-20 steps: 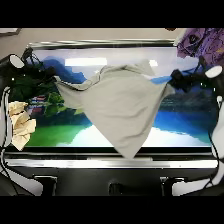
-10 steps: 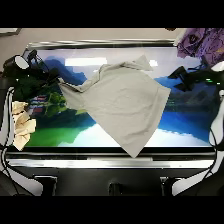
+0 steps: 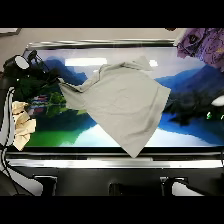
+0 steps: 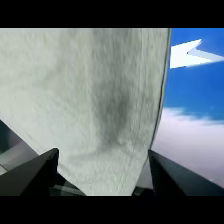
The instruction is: Fold the clothes and pants, and hang the long-sleeved shirts on hangers.
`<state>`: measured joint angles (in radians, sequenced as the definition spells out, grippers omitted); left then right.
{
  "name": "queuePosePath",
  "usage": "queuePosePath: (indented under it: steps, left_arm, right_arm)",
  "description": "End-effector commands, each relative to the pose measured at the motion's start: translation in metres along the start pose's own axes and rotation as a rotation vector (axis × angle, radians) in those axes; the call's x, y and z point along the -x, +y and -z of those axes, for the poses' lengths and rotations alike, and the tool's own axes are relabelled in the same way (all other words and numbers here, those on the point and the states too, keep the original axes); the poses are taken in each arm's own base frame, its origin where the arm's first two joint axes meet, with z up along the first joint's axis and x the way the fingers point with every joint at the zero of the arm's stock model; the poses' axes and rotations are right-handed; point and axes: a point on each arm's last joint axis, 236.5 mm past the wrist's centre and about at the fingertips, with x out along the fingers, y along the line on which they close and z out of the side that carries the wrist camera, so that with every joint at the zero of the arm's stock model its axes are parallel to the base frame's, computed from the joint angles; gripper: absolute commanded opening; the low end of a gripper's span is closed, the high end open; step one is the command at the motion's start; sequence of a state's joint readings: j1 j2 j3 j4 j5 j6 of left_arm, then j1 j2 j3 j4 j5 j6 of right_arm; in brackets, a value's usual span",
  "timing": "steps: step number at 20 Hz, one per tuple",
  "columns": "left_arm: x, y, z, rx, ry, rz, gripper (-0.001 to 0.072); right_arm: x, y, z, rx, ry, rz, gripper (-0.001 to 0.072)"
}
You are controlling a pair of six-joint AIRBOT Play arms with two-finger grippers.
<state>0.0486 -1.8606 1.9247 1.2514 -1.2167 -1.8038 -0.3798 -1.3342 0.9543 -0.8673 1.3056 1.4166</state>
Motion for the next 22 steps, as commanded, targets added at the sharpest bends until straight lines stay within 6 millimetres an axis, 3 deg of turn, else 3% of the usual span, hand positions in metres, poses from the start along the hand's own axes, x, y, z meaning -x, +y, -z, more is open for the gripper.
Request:
queuePosePath:
  steps: [1, 3, 5, 10, 16, 17, 18, 19, 20, 22]
  left_arm:
    - [0.000, 0.001, 0.002, 0.004, 0.008, -0.002, 0.0016]
    - [0.000, 0.001, 0.005, 0.004, 0.019, -0.006, 0.0016]
    - [0.000, 0.002, 0.005, 0.003, 0.023, -0.006, 0.0016]
    - [-0.001, 0.002, 0.005, 0.004, 0.023, -0.007, 0.0016]
    - [-0.002, 0.003, 0.005, 0.005, 0.025, -0.008, 0.0017]
    - [-0.002, 0.003, 0.005, 0.005, 0.025, -0.008, 0.0016]
    - [-0.001, 0.003, 0.005, 0.006, 0.024, -0.009, 0.0016]
    - [-0.001, 0.004, 0.005, 0.007, 0.023, -0.009, 0.0016]
    - [-0.001, 0.005, 0.004, 0.008, 0.022, -0.009, 0.0017]
    - [0.010, 0.003, -0.002, 0.006, -0.002, -0.003, 0.0016]
  right_arm:
    - [-0.045, -0.027, 0.101, -0.059, 0.102, 0.005, 0.0621]
    - [-0.057, -0.034, 0.132, -0.087, 0.132, -0.001, 0.0621]
    - [-0.064, -0.037, 0.148, -0.116, 0.154, -0.021, 0.0621]
    - [-0.073, -0.023, 0.132, -0.096, 0.072, -0.080, 0.0621]
    - [-0.126, -0.005, 0.150, -0.052, 0.123, -0.035, 0.0617]
    - [-0.133, -0.001, 0.151, -0.060, 0.130, -0.052, 0.0558]
    - [-0.137, 0.006, 0.152, -0.047, 0.134, -0.077, 0.0402]
    - [-0.137, 0.014, 0.146, -0.032, 0.119, -0.105, 0.0152]
    - [-0.133, 0.024, 0.138, 0.009, 0.099, -0.126, 0.0031]
    - [-0.114, 0.057, 0.113, 0.120, 0.053, -0.161, 0.0030]
